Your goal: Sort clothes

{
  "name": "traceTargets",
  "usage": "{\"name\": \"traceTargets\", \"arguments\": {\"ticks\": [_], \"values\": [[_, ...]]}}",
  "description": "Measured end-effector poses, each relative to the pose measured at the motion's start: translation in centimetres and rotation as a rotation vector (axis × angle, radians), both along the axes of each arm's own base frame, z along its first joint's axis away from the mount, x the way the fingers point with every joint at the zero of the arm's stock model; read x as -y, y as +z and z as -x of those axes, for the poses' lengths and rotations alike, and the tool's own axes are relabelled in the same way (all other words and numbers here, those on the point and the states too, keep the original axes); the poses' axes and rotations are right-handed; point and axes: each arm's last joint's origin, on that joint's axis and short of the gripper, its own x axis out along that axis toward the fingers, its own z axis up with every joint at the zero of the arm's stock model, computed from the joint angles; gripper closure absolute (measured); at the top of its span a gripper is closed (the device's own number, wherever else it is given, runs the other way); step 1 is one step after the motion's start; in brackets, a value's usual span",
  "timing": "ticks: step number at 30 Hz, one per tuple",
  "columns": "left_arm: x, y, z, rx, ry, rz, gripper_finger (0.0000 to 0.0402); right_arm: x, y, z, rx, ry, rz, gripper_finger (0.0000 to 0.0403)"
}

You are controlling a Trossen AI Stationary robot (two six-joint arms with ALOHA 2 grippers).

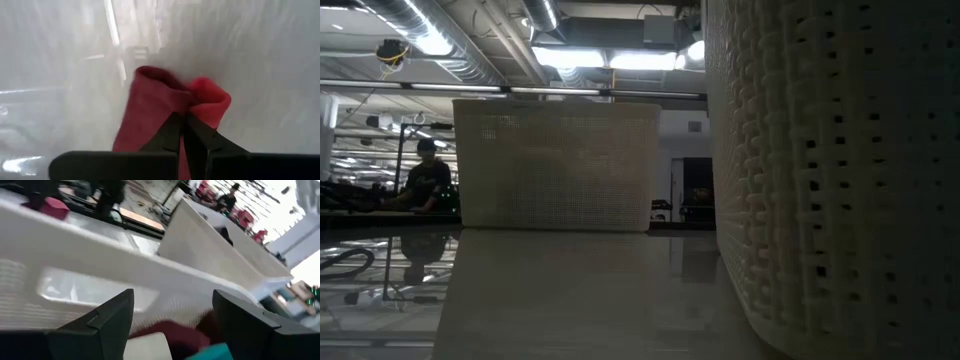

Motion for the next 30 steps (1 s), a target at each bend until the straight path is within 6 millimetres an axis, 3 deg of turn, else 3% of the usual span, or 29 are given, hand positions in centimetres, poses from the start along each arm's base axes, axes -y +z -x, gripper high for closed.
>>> {"name": "traceTargets", "arguments": {"ticks": [4,11,19,27,30], "values": [[-0.3,2.4,-0.2,0.042,0.006,-0.009,0.0397,-0.7,2.7,-0.8,-0.021,0.036,0.035,0.0132],[-1.1,7.5,-0.1,0.26,-0.025,0.032,0.04,-0.6,6.1,-2.4,-0.087,0.147,0.015,0.0132],[-3.2,12.1,0.7,0.563,-0.078,-0.01,0.04,2.9,7.1,-6.2,-0.128,0.271,-0.122,0.0132],[-4.8,14.8,1.5,0.779,-0.114,-0.053,0.04,7.3,8.2,-10.3,-0.026,0.5,-0.347,0.0132],[-4.9,15.4,1.4,0.823,-0.14,-0.039,0.04,8.5,7.7,-11.7,0.005,0.568,-0.396,0.0132]]}}
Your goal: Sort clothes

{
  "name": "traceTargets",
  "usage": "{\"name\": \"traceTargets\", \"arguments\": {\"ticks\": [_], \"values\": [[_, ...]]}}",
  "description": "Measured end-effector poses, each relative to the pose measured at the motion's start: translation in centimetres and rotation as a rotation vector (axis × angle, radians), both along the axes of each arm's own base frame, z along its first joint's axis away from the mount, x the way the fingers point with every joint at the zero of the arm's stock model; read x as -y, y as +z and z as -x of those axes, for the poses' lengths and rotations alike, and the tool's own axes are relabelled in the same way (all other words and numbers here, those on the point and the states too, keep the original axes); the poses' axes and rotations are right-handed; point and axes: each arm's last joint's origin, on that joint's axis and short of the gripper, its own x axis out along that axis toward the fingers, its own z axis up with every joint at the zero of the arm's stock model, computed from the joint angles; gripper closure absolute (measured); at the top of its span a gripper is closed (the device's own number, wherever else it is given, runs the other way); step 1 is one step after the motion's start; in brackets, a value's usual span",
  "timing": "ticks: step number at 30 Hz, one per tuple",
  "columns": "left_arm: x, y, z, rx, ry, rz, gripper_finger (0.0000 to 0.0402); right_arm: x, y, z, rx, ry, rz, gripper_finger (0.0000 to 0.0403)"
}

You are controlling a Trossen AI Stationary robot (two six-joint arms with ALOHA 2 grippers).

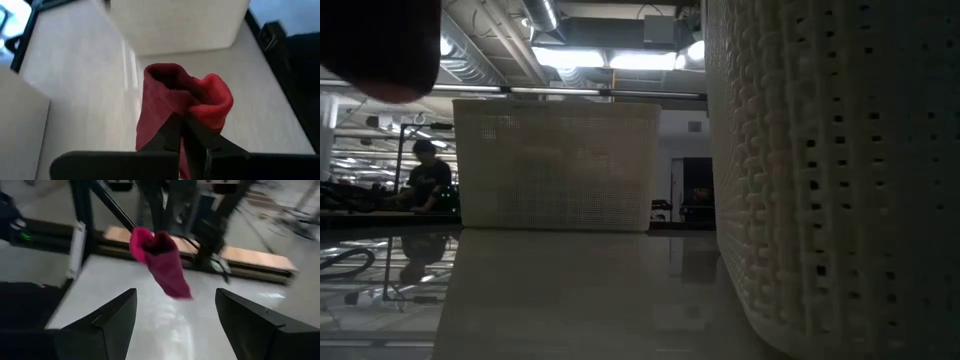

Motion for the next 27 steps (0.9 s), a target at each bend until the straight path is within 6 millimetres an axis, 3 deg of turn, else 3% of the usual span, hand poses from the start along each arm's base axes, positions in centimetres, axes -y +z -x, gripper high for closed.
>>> {"name": "traceTargets", "arguments": {"ticks": [8,17,21,27], "values": [[0.3,1.0,-1.3,0.112,-0.074,-0.02,0.04,1.3,-2.0,-3.1,0.105,0.173,-0.03,0.0132],[-0.1,2.0,-2.8,0.209,-0.092,-0.05,0.04,0.6,-3.1,-4.3,0.204,0.262,0.035,0.0142],[-0.1,2.3,-3.1,0.236,-0.104,-0.059,0.04,0.6,-3.1,-4.3,0.211,0.261,0.046,0.0197],[-0.2,2.3,-3.3,0.241,-0.099,-0.063,0.0399,0.6,-3.1,-4.3,0.218,0.268,0.084,0.0353]]}}
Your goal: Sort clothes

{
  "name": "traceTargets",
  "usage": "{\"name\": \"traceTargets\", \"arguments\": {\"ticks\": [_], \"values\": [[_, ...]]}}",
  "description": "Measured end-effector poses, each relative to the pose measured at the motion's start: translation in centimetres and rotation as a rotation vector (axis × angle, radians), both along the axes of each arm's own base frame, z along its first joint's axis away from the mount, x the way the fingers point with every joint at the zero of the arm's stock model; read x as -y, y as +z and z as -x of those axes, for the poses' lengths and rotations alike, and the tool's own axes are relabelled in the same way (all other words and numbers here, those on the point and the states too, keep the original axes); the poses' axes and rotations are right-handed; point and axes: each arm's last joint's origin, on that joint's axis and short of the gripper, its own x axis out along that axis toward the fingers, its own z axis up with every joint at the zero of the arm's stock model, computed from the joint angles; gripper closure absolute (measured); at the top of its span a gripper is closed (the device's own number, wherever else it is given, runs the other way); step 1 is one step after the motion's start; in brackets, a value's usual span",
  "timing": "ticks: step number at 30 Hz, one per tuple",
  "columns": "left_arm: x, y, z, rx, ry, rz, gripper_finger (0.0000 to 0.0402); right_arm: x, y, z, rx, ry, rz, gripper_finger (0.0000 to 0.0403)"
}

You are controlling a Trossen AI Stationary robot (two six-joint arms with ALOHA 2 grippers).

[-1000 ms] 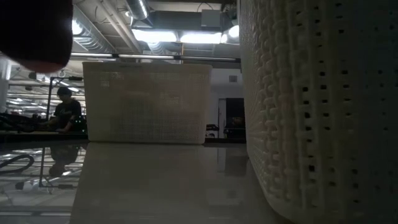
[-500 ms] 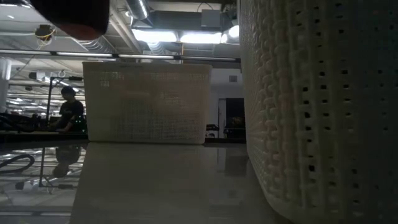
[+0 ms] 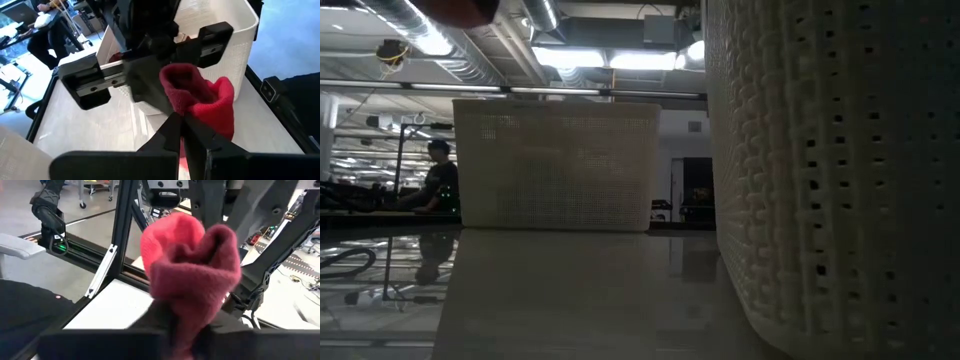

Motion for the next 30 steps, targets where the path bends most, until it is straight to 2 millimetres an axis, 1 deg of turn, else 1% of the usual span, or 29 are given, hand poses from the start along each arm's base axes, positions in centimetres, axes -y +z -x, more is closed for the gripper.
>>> {"name": "traceTargets", "arguments": {"ticks": [1,2,3,7,9,12,15,18,21,25,30], "values": [[-0.1,0.0,0.0,-0.001,0.006,0.006,0.0399,0.0,0.0,0.0,-0.001,-0.004,0.002,0.0377],[-0.1,0.0,-0.1,-0.001,0.011,0.013,0.0398,0.0,0.0,0.0,0.0,-0.009,0.004,0.0388],[-0.1,0.0,-0.1,-0.001,0.013,0.014,0.0398,0.0,0.0,0.0,0.001,-0.017,0.005,0.039],[-0.3,0.0,-0.3,0.004,0.024,0.015,0.039,0.1,0.3,-0.1,-0.023,-0.061,0.022,0.0374],[-0.4,0.1,-0.4,0.004,0.033,0.021,0.0373,0.2,0.8,0.1,-0.053,-0.075,0.034,0.0378],[-0.6,0.1,-0.5,0.005,0.047,0.033,0.0332,0.4,1.9,0.4,-0.098,-0.109,0.057,0.0394],[-0.9,0.1,-0.4,0.003,0.052,0.031,0.0289,0.1,3.0,0.9,-0.135,-0.137,0.073,0.0393],[-1.4,0.8,0.3,0.019,0.049,0.048,0.0258,-0.4,4.7,2.2,-0.171,-0.206,0.102,0.0386],[-2.2,1.3,1.4,0.021,0.055,0.079,0.0242,-0.8,6.2,4.1,-0.203,-0.296,0.141,0.0391],[-3.4,1.7,2.7,0.006,0.087,0.126,0.0239,-1.5,7.7,7.0,-0.255,-0.385,0.158,0.0396],[-4.1,0.6,3.5,-0.022,0.117,0.148,0.0242,-1.5,9.6,10.8,-0.317,-0.493,0.102,0.0387]]}}
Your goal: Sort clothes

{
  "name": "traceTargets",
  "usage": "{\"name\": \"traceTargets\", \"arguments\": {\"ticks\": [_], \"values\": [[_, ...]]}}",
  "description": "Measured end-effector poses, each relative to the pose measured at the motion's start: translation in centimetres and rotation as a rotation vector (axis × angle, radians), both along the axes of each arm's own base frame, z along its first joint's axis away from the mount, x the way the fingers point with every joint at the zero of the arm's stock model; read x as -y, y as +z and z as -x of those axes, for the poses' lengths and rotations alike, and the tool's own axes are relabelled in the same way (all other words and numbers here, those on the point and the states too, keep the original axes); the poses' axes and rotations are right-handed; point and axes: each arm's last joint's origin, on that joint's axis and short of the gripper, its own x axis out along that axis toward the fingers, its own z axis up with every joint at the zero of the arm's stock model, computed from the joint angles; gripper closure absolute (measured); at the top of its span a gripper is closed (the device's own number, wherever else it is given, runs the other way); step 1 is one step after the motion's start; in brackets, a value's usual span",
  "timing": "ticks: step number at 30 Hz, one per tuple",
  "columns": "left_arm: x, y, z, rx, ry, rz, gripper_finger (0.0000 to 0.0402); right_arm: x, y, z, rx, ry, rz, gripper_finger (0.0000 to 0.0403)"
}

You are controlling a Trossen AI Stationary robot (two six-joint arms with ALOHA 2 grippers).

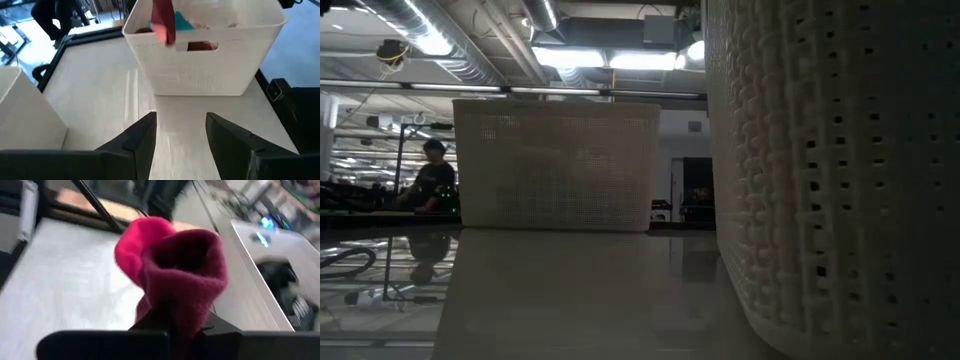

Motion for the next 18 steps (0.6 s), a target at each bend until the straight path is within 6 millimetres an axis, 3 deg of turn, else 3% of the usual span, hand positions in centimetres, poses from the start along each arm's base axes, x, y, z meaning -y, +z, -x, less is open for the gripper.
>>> {"name": "traceTargets", "arguments": {"ticks": [9,18], "values": [[0.0,-2.7,-0.1,-0.06,0.023,-0.023,0.024,0.2,1.3,5.9,-0.089,-0.182,-0.178,0.0391],[0.0,-4.5,-0.1,-0.094,0.03,-0.047,0.024,0.0,-0.9,9.2,-0.393,-0.397,-0.549,0.0381]]}}
